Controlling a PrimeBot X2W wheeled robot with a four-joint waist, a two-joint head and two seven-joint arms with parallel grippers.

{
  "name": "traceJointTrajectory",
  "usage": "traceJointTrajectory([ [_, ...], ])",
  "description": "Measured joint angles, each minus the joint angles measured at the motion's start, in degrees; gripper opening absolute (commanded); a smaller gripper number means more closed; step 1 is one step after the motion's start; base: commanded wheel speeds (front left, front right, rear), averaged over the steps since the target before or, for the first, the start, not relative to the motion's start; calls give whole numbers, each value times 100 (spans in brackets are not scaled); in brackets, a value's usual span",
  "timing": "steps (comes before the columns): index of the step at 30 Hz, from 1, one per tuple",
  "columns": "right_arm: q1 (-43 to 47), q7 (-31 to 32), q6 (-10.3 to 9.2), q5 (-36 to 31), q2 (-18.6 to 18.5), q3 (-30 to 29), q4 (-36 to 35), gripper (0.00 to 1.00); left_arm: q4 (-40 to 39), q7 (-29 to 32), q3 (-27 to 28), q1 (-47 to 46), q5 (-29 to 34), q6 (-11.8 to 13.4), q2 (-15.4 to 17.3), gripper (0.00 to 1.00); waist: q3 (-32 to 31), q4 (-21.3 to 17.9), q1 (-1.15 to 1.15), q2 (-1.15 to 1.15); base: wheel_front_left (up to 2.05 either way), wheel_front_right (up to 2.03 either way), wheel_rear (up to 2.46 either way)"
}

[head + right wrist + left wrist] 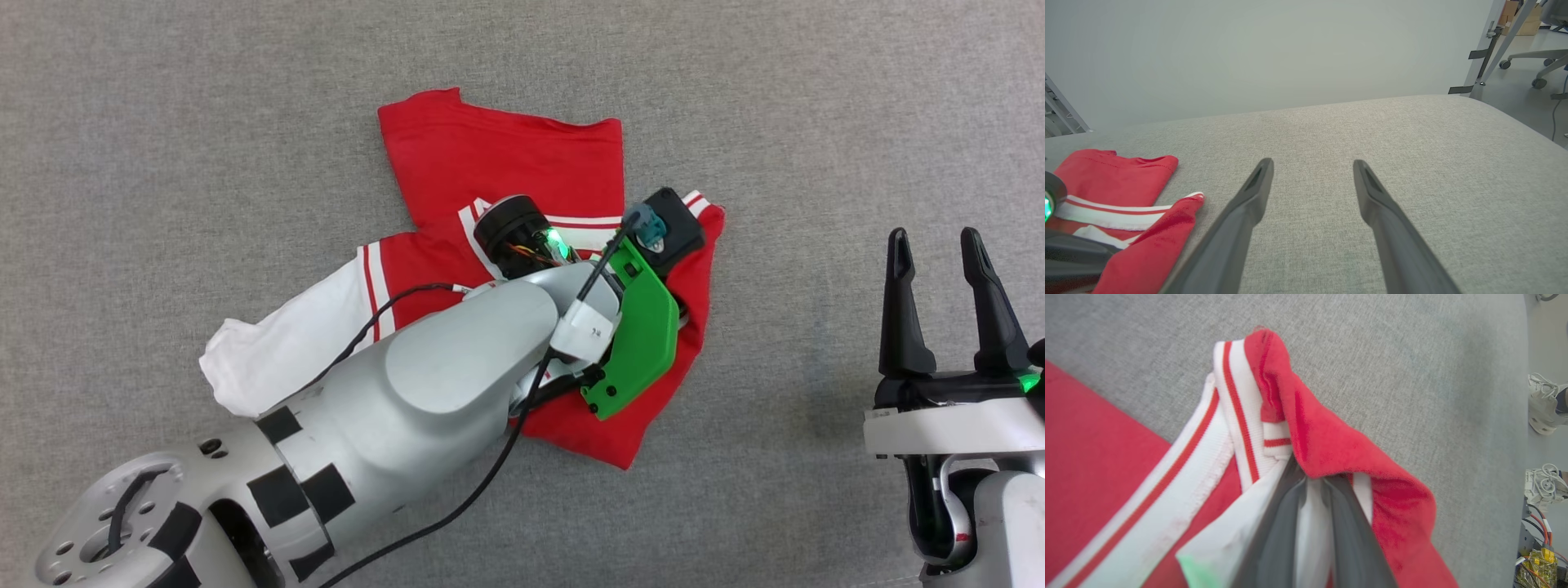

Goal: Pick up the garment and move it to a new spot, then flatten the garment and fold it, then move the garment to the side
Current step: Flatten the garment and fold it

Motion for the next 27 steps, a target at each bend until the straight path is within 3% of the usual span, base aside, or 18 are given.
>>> traceJointTrajectory([
  [11,369,0,0,-250,-1,-93,-1,100,593,-2610,116,-10,550,90,-126,100,-644,212,0,0,0,0,0],
  [14,459,0,0,-338,0,-157,-51,100,604,-3087,311,127,577,390,29,100,-936,340,0,0,0,0,0],
  [19,487,0,0,-547,0,-300,-232,100,369,-3378,724,660,659,1068,620,100,-1410,573,0,0,0,0,0],
  [27,160,-1,0,-1193,-20,-327,-642,100,-1025,-3429,2068,1875,1323,2262,1644,100,-1925,956,0,0,0,0,0],
])
